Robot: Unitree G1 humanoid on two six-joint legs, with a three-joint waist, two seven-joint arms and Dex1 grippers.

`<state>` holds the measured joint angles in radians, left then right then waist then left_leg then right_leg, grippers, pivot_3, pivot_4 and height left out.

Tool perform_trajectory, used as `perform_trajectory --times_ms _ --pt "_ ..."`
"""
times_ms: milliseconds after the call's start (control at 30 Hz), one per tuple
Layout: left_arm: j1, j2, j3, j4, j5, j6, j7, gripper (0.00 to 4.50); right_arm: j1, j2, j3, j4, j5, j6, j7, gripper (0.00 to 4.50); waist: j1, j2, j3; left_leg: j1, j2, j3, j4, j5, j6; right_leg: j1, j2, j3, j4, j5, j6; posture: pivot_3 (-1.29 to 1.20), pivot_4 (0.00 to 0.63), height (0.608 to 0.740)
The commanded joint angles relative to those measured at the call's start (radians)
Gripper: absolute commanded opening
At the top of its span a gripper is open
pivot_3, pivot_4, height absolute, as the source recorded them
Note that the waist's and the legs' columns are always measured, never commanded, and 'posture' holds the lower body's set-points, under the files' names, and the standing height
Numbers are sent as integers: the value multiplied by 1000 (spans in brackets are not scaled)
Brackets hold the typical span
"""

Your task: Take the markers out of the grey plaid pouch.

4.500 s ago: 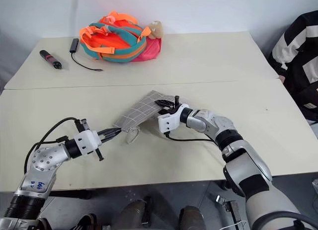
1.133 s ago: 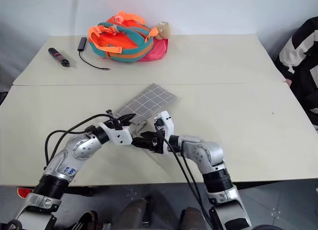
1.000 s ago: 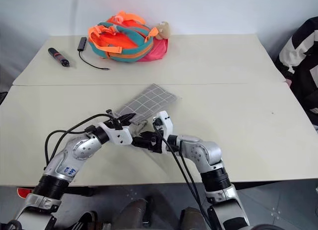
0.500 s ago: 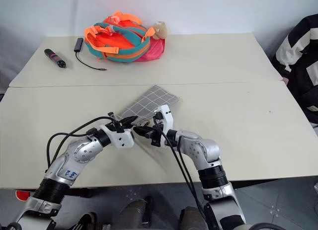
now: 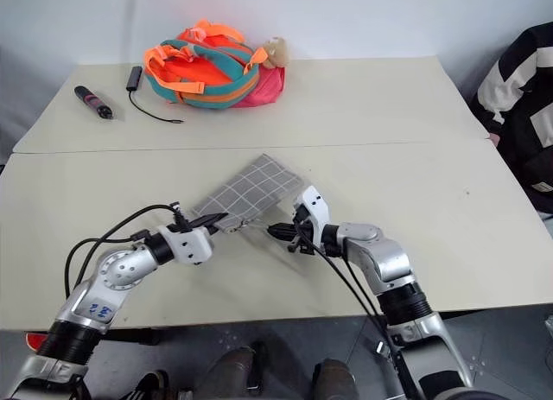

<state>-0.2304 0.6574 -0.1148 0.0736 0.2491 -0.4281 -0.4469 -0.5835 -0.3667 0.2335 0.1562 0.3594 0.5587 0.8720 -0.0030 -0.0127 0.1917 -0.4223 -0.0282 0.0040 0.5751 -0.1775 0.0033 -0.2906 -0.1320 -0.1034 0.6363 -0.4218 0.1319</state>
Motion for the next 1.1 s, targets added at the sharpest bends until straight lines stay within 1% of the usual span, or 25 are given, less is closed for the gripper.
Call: perform_trajectory --times_ms 33,100,233,433,533,667,733,833,933,1000,1033,1100 --pt "24 34 41 -43 -77 -38 -46 0 -57 -27 -15 74 -54 -106 41 39 0 0 0 0 0 0 0 0 0 0 0 0 0 0 0 0 150 740" --pt "32 42 48 -43 -99 -40 -63 0 -71 -37 -6 118 -91 -159 52 39 0 0 0 0 1 0 0 0 0 0 0 0 -1 0 0 0 150 740" --pt "44 46 67 -38 -100 -43 -66 0 -100 -50 -21 212 -151 -262 49 39 0 0 0 0 1 2 0 0 0 1 0 0 0 0 0 0 150 740" --pt "82 62 96 -55 -135 -61 -91 0 -163 -102 -59 368 -203 -378 61 39 0 0 0 0 1 2 1 0 0 1 0 0 0 0 0 0 150 740" --pt "101 71 103 -48 -149 -80 -109 0 -188 -111 -75 427 -204 -409 54 39 0 0 0 0 2 2 1 0 0 1 1 0 0 0 0 0 150 740" --pt "112 72 117 -45 -179 -82 -121 0 -188 -114 -81 443 -209 -426 74 39 1 0 0 0 2 3 1 -1 1 1 0 0 -1 0 0 0 150 740" --pt "108 70 122 -39 -168 -83 -117 0 -178 -96 -100 416 -178 -391 91 39 1 0 0 0 2 3 1 -1 1 1 0 0 -1 0 0 0 150 740" --pt "95 58 121 -37 -168 -74 -113 0 -150 -78 -81 359 -188 -384 111 39 0 0 0 0 3 3 1 -1 1 1 1 0 0 0 0 0 150 740" --pt "84 46 111 -37 -157 -70 -111 0 -132 -54 -103 313 -142 -285 129 39 0 0 0 0 3 3 1 -1 1 1 1 0 0 0 0 0 150 740" --pt "78 40 108 -36 -144 -70 -107 0 -111 -50 -106 261 -111 -228 158 425 1 0 0 0 3 3 1 -1 1 1 1 0 1 0 0 0 150 740" --pt "70 35 107 -32 -139 -67 -103 0 -98 -29 -134 193 -38 -130 154 606 1 0 0 0 3 3 1 -1 1 1 1 0 0 0 0 0 150 740" --pt "54 25 106 -32 -135 -56 -98 0 -69 -8 -164 67 74 45 153 1279 2 0 0 0 3 3 1 -1 1 1 1 0 0 0 0 0 150 740"
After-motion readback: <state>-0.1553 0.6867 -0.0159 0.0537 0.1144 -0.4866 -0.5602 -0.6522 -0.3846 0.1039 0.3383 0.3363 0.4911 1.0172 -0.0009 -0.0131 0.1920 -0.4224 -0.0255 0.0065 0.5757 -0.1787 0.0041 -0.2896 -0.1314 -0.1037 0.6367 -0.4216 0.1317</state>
